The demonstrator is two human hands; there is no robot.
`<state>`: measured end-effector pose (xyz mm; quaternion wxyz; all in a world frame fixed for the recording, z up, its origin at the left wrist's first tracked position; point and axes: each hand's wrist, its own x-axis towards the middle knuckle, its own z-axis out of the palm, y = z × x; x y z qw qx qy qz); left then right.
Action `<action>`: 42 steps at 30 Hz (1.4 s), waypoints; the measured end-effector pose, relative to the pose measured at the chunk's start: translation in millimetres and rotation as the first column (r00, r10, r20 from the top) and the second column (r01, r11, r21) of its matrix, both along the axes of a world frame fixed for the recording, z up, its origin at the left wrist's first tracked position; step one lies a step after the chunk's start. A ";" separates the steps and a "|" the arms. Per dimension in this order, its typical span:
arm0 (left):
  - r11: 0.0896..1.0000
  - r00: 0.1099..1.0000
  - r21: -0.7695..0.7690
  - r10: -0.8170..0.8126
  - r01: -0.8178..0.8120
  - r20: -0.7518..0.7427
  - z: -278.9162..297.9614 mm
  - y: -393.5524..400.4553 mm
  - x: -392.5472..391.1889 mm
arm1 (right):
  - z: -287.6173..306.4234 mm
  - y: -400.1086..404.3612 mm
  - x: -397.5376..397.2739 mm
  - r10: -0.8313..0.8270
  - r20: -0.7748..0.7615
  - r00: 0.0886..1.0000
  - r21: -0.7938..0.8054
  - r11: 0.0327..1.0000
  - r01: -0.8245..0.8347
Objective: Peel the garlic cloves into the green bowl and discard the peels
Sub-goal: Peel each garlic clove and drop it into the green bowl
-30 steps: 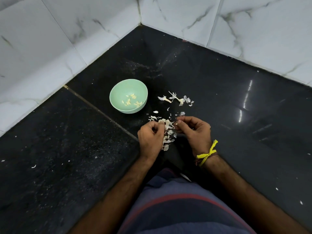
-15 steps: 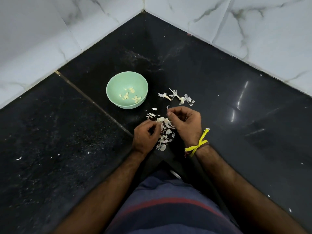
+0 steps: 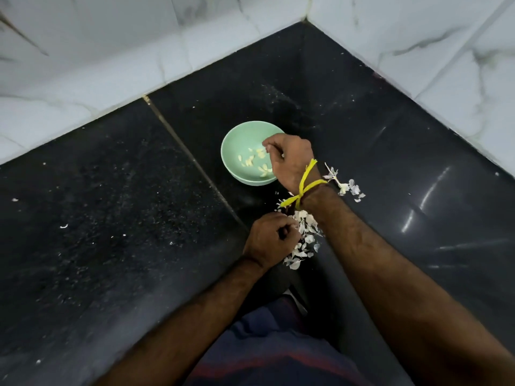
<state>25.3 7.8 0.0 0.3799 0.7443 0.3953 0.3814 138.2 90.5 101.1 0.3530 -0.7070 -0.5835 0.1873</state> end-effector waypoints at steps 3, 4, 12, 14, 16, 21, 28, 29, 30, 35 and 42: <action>1.000 1.000 -0.011 -0.001 0.001 -0.013 -1.9 0.7 -0.2 | -5.0 4.5 4.5 -0.016 0.096 0.995 -0.032 0.999 0.020; 1.000 1.000 -0.014 -0.001 0.001 -0.018 -1.7 0.0 -0.4 | -4.9 3.6 5.7 -0.039 0.084 0.996 -0.014 0.999 0.041; 0.999 0.999 0.027 0.024 -0.023 -0.033 0.0 0.1 -0.6 | -3.8 -47.7 11.5 -0.233 -0.073 0.970 0.154 0.958 0.241; 1.000 0.999 0.016 0.025 -0.025 -0.030 -2.1 -0.3 -0.9 | -9.3 -67.3 13.8 -0.269 -0.084 0.960 0.162 0.947 0.279; 1.000 0.999 0.008 0.030 -0.030 -0.020 -2.9 -0.7 -0.8 | -15.6 -86.7 15.6 -0.308 -0.136 0.942 0.153 0.933 0.327; 1.000 0.999 0.017 0.026 -0.025 -0.033 -1.5 -2.4 -2.7 | -25.0 -127.6 19.5 -0.395 -0.176 0.902 0.143 0.896 0.420; 0.995 0.998 0.089 0.044 -0.040 -0.035 7.6 -8.1 -3.9 | -28.4 -161.7 40.4 -0.494 -0.205 0.845 0.145 0.839 0.525; 0.993 0.997 0.110 0.057 -0.052 -0.043 7.8 -9.9 -3.6 | -28.9 -166.2 46.0 -0.518 -0.202 0.831 0.130 0.827 0.547; 0.989 0.997 0.137 0.060 -0.051 -0.056 8.0 -11.2 -3.1 | -29.8 -170.2 52.0 -0.543 -0.195 0.817 0.105 0.817 0.568; 0.966 0.989 0.249 -0.030 0.066 -0.148 17.0 -11.3 13.3 | -39.6 -178.0 79.3 -0.606 -0.149 0.781 -0.075 0.795 0.603; 0.953 0.967 0.295 0.009 0.068 -0.253 1.8 0.2 17.0 | -38.2 -157.1 95.8 -0.593 -0.034 0.804 -0.176 0.796 0.579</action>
